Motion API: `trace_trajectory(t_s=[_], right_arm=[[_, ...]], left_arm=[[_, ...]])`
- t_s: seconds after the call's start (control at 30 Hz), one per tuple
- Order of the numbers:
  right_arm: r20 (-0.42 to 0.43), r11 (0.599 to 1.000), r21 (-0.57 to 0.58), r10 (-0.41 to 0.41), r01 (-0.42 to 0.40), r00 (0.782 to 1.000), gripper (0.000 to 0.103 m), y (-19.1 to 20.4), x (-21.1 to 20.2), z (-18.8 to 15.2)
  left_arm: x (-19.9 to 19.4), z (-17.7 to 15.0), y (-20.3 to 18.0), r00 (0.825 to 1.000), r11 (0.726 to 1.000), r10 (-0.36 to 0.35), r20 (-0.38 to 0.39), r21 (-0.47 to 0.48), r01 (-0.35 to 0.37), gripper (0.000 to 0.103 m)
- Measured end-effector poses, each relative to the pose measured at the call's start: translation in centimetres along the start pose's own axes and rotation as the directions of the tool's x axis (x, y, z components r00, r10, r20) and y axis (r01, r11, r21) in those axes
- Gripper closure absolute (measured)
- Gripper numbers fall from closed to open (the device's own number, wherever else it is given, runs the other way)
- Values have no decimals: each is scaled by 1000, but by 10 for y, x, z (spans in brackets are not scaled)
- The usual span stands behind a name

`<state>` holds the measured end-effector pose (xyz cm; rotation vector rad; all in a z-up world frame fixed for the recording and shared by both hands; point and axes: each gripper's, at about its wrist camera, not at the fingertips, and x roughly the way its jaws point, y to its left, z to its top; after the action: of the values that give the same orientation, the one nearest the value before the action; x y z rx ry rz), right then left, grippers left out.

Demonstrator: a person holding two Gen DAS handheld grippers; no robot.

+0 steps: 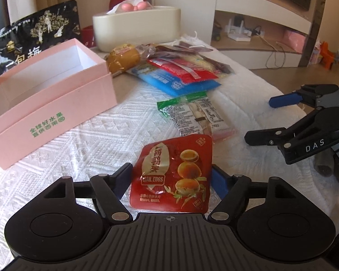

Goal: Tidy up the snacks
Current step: 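Lift the red pastry bag with the left tool while the right tool grasps the white pack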

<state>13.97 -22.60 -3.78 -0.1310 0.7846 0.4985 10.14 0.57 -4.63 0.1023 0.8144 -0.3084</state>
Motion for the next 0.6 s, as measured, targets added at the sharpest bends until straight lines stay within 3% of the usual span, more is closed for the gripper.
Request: trace_trajectory(t_s=[0.13,0.27,0.37,0.5,0.6], right_arm=[[-11,1000,-14,-15,15,1000,0,3,1,1],[-38,999,-5,-35,35,999,0,6,2,6],[25,997,80,-6,4,1000,3,13,-7,10],[95,985,163,45,-60,994,3,34,-4,25],[78,980,185,62,-76,995,4,55,13,36]], left_arm=[[-2,-4,0,1000,1000,2,21,-1,-2,25],[-12,-9,7,998,995,-44,38,-84,47,26],[-28,-16,15,993,983,-86,79,-155,97,26],[-50,-24,19,992,979,-40,118,-193,63,26],[-60,-28,22,993,977,-10,119,-211,35,26]])
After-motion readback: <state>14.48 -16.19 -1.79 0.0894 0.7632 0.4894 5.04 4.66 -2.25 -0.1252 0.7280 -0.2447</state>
